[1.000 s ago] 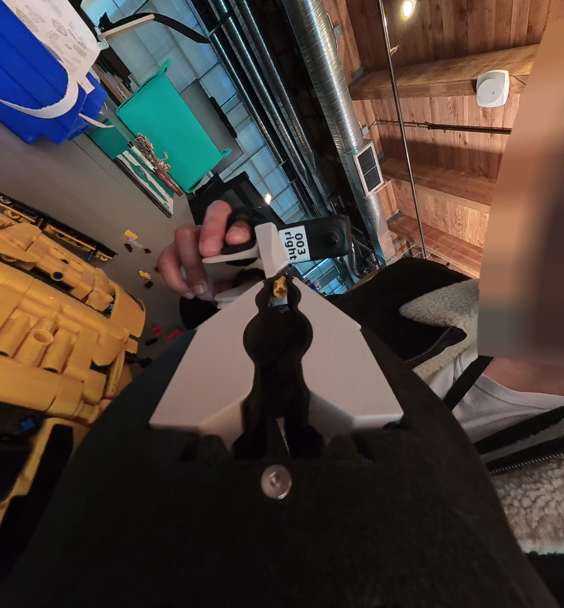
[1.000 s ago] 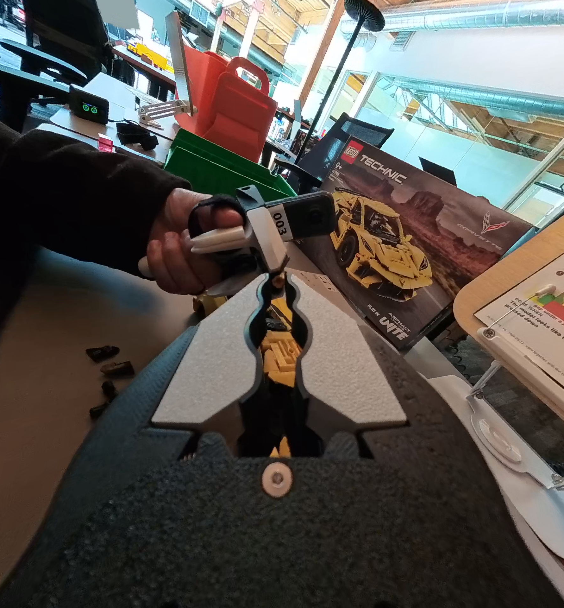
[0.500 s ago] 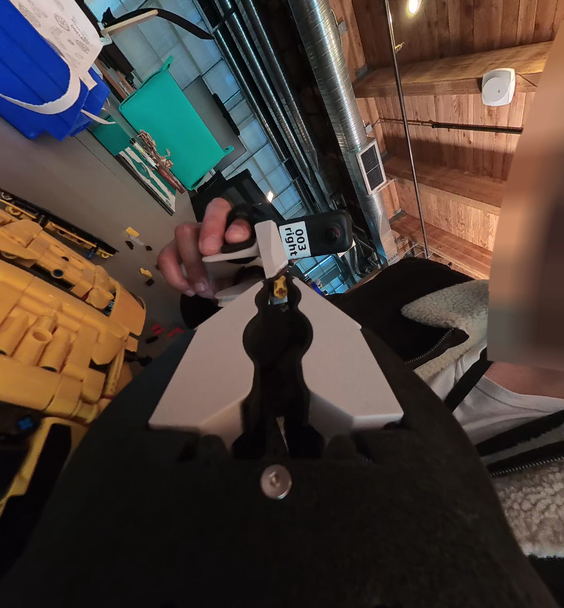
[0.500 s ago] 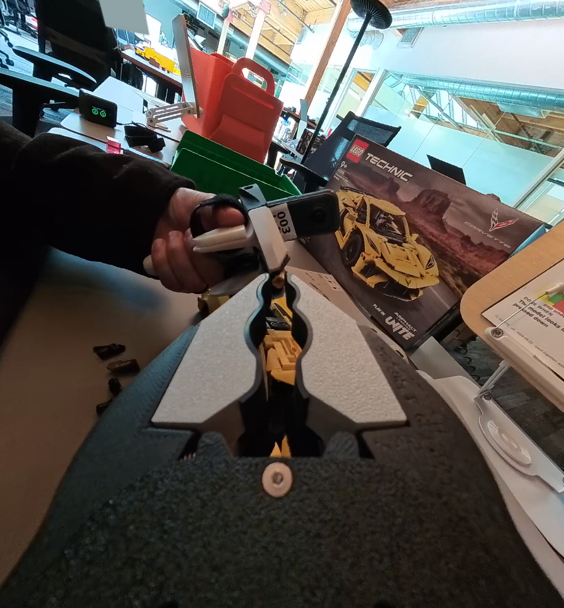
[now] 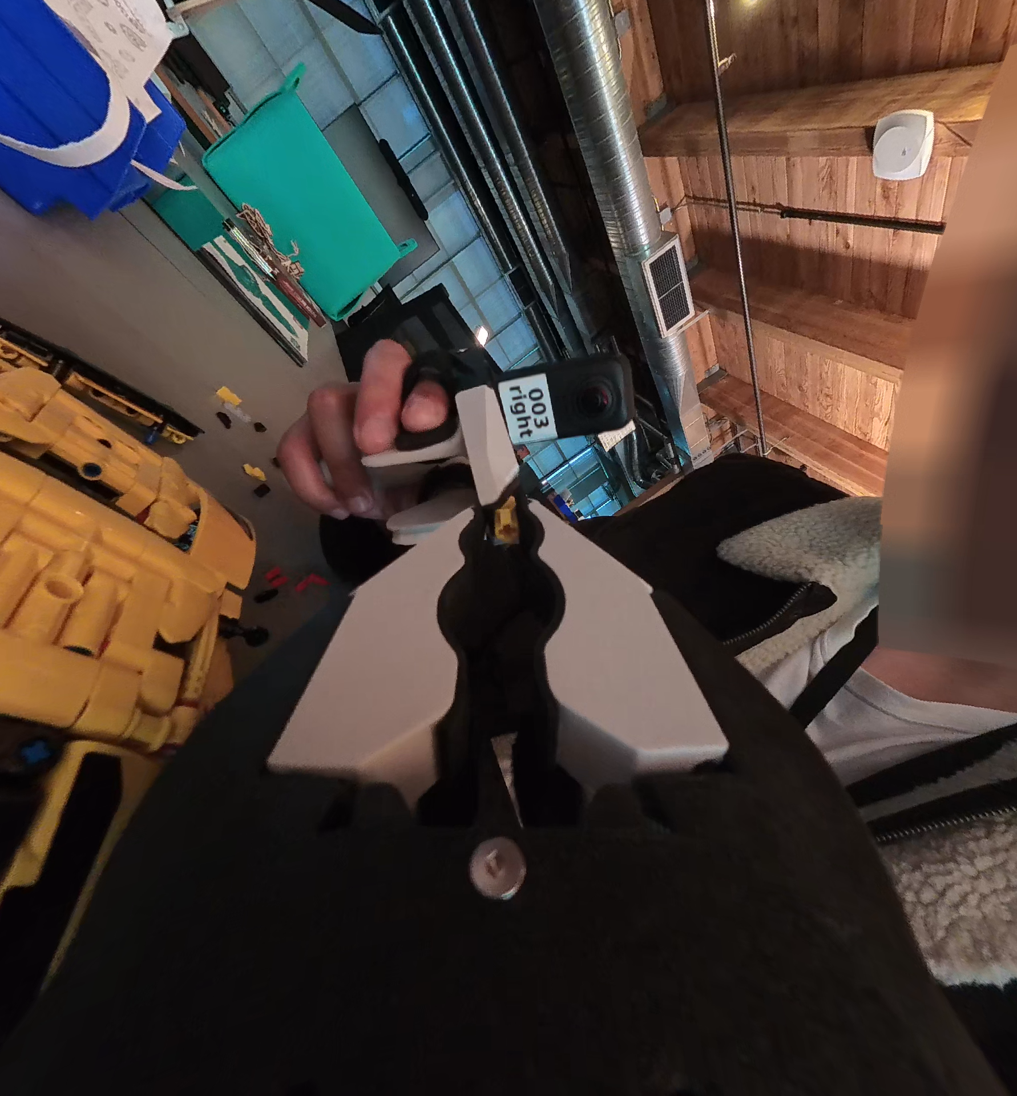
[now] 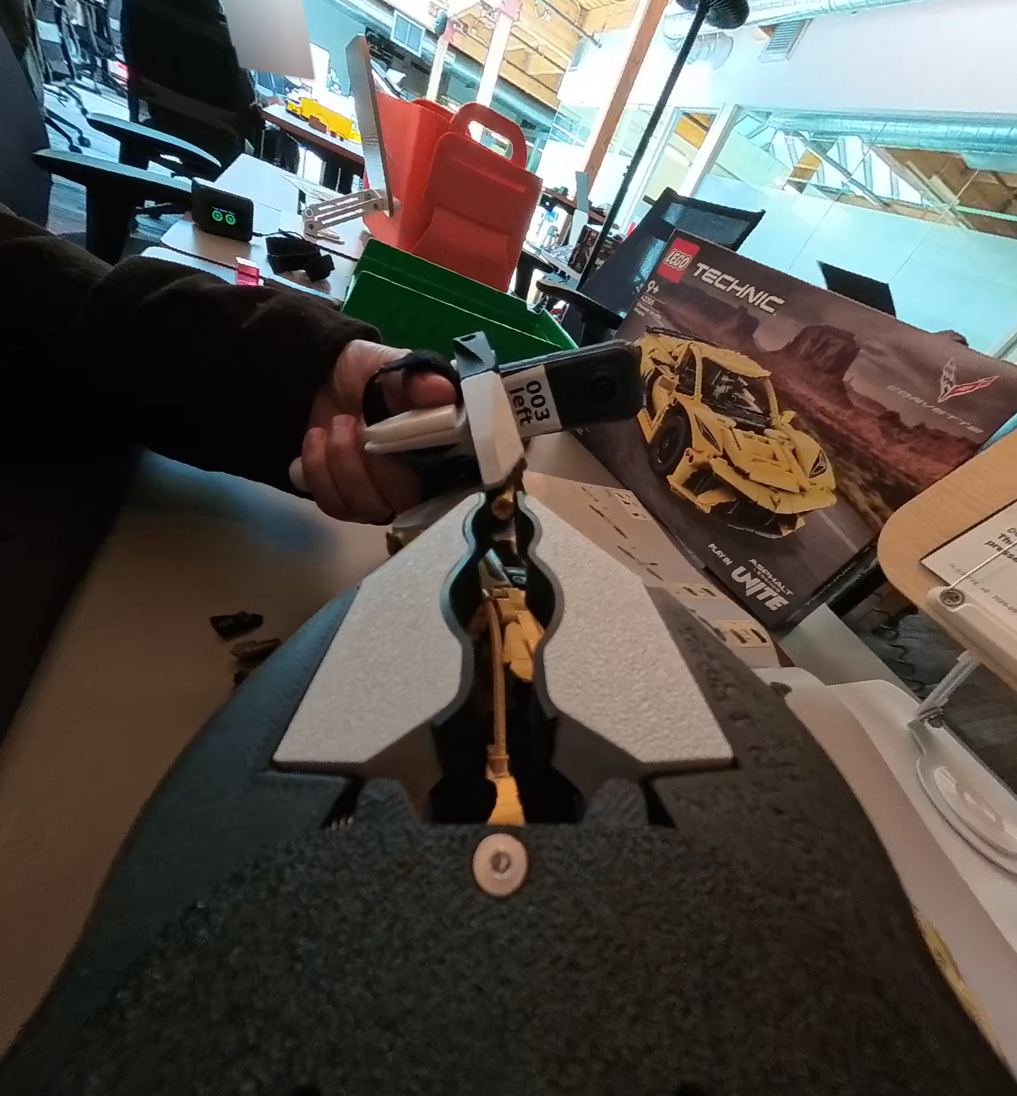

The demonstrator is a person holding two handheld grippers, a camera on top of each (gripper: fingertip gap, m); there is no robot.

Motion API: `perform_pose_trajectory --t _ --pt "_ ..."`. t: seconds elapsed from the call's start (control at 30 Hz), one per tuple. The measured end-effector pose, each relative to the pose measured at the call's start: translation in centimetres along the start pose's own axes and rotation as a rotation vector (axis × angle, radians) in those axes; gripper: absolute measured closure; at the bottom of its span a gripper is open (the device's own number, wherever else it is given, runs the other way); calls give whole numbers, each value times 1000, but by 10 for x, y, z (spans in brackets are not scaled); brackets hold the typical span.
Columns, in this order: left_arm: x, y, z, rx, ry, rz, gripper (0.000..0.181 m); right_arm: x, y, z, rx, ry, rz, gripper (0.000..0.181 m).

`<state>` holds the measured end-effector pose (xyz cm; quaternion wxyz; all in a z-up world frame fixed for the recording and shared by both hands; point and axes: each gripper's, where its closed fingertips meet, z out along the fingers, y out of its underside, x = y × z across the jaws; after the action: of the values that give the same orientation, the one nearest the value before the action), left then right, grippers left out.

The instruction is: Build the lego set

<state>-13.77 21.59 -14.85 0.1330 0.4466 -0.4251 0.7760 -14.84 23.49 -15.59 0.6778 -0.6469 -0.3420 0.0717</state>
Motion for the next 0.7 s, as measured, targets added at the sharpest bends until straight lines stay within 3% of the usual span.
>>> perform_pose_trajectory --t 0.33,0.4,0.5,0.6,0.7 --pt "0 -1 4 1 -44 104 174 4 -2 -4 9 23 29 172" --pt "-3 0 7 -10 -84 153 174 8 3 -12 -43 18 106 160" --pt "-8 -10 -3 39 -114 149 174 12 -2 -42 -50 -20 248 156" --pt "-10 -22 -17 93 -159 193 174 15 3 -86 -93 33 321 154" --pt "-7 -29 -22 124 -183 234 174 -11 50 -123 -329 69 347 148"
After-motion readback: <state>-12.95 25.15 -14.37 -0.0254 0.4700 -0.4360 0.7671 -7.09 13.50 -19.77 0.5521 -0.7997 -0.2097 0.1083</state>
